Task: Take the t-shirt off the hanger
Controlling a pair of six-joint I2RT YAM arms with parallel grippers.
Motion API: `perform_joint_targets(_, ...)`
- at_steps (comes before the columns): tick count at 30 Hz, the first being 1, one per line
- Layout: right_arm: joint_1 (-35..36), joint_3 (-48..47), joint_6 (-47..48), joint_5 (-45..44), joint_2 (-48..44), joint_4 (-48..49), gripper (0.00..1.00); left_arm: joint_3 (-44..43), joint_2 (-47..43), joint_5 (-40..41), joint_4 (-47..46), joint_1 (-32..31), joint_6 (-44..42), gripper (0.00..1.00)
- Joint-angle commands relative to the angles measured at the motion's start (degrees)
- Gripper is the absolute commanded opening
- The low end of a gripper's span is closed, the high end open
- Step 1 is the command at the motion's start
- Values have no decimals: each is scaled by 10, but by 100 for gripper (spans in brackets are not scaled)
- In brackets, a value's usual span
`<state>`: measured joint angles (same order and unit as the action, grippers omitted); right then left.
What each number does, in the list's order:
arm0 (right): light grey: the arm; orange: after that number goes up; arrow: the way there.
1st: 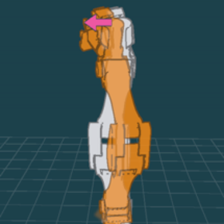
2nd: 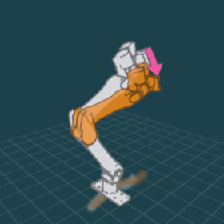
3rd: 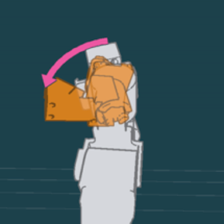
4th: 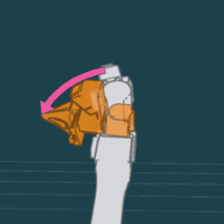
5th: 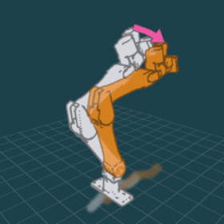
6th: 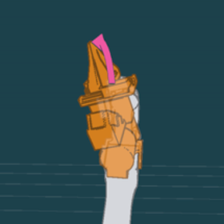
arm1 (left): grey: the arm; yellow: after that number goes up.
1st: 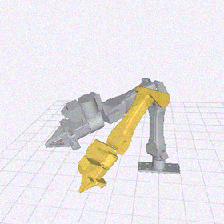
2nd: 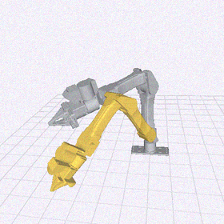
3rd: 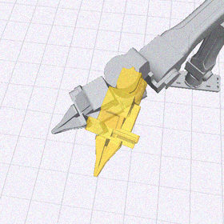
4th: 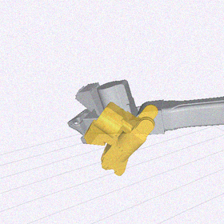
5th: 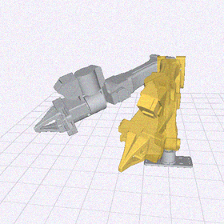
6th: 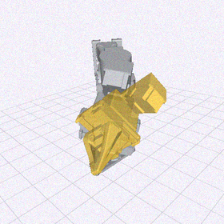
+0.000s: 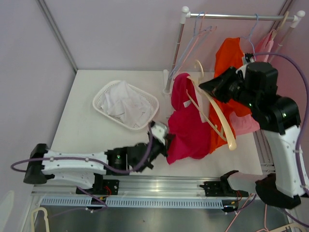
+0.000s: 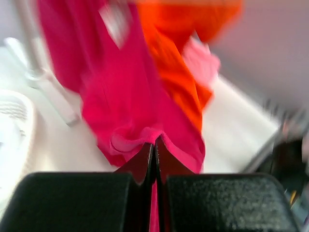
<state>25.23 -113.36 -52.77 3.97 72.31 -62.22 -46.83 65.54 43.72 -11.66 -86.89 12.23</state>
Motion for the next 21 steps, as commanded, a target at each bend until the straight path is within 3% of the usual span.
perform_joint_targets(1,15,54,60,45,-107,48,0,-110,-51,-43,189,74,102,0)
perform_joint_targets(4,24,110,134,16,-174,71,0,-164,-63,-56,253,99,86,1)
perform_joint_targets(8,24,163,209,-151,-218,110,0,-283,-74,-112,336,140,72,1)
perform_joint_targets(13,24,162,256,-250,-191,142,0,-422,-73,-184,385,219,29,1)
perform_joint_targets(15,23,148,263,-270,-164,156,0,-519,-53,-208,414,243,8,1)
perform_joint_targets(17,23,151,273,-280,-152,182,0,-565,-17,-217,417,272,-14,1)
perform_joint_targets(21,19,147,285,-326,-111,250,0,-660,32,-211,337,304,-78,1)
